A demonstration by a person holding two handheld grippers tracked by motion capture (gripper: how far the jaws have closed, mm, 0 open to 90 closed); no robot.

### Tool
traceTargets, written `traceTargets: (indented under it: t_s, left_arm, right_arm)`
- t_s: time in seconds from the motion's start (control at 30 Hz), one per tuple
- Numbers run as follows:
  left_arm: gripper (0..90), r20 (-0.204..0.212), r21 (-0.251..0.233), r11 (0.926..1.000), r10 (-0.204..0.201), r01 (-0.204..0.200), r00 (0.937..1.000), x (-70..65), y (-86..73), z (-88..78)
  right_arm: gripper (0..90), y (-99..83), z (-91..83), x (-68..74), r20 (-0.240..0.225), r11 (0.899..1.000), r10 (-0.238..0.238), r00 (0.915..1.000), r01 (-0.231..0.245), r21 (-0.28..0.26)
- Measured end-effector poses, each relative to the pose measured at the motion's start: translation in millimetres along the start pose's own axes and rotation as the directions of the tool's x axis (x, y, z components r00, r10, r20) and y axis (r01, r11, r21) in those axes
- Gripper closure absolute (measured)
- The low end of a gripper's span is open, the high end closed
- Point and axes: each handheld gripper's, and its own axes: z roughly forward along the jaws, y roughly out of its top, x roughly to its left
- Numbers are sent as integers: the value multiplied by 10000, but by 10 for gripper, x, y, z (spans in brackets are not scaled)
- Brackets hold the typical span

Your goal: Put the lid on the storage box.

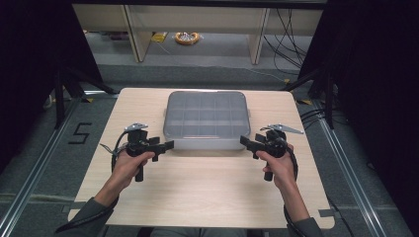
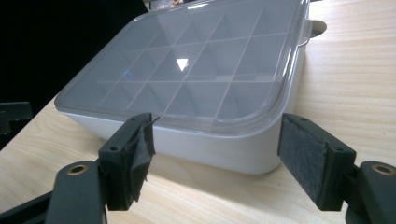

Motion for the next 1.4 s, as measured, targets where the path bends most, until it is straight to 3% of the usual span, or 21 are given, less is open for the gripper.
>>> traceTargets:
  t_s: [0.17,0.23,0.27,0.37,0.57,0.6,0.63,0.67,0.73,0.77,0.8,0.87,1.17,1.2,1.37,1.4]
  left_arm:
    - [250,216,23,10000,24,-24,9998,-46,-47,-15]
    - [241,308,34,10000,64,-65,9995,-66,-71,-13]
    - [230,396,48,10000,-25,23,9992,-80,-86,-11]
    - [224,597,71,9999,125,-129,9981,-112,-127,-14]
    - [215,785,31,9997,241,-244,9966,-173,-193,-20]
    - [214,798,71,9996,264,-271,9965,-185,-213,-17]
    - [213,813,101,9995,287,-296,9963,-194,-229,-15]
    - [213,837,145,9993,325,-339,9960,-200,-242,-15]
    - [213,836,168,9992,345,-360,9959,-217,-266,-17]
    - [213,887,194,9990,382,-401,9953,-225,-282,-19]
    - [213,915,206,9989,399,-420,9950,-230,-295,-21]
    - [213,921,253,9987,411,-436,9949,-240,-327,-26]
    - [212,1083,400,9950,862,-910,9904,-247,-520,-134]
    - [212,1120,383,9953,846,-894,9901,-246,-536,-144]
    - [211,1244,500,9940,907,-975,9881,-241,-623,-182]
    - [211,1235,537,9938,903,-975,9882,-240,-635,-188]
  right_arm:
    - [274,-18,-18,1,-22,9998,-153,9999,153,-95]
    - [267,-25,-34,27,-44,9999,69,10000,-69,-79]
    - [264,-34,-39,10,-59,9994,-283,9996,282,-190]
    - [260,-40,-66,13,126,9993,-372,9992,372,-12]
    - [258,-85,-117,1,-17,9988,-477,9989,476,-83]
    - [257,-88,-124,6,24,9990,-444,9990,444,-85]
    - [257,-98,-146,38,64,9999,-102,9999,102,50]
    - [258,-100,-169,14,-21,9991,-416,9991,416,10]
    - [257,-103,-172,13,41,9987,-511,9987,511,18]
    - [252,-107,-184,22,-21,9988,-480,9988,480,49]
    - [247,-120,-196,56,-150,9999,-57,9999,59,100]
    - [248,-139,-202,45,-99,9984,-542,9985,543,183]
    - [237,-213,-223,126,-291,9983,-557,9980,562,162]
    - [234,-228,-224,123,-108,9973,-708,9974,710,206]
    - [226,-287,-240,129,-201,9972,-722,9972,726,197]
    - [225,-302,-259,135,-98,9961,-747,9972,751,468]
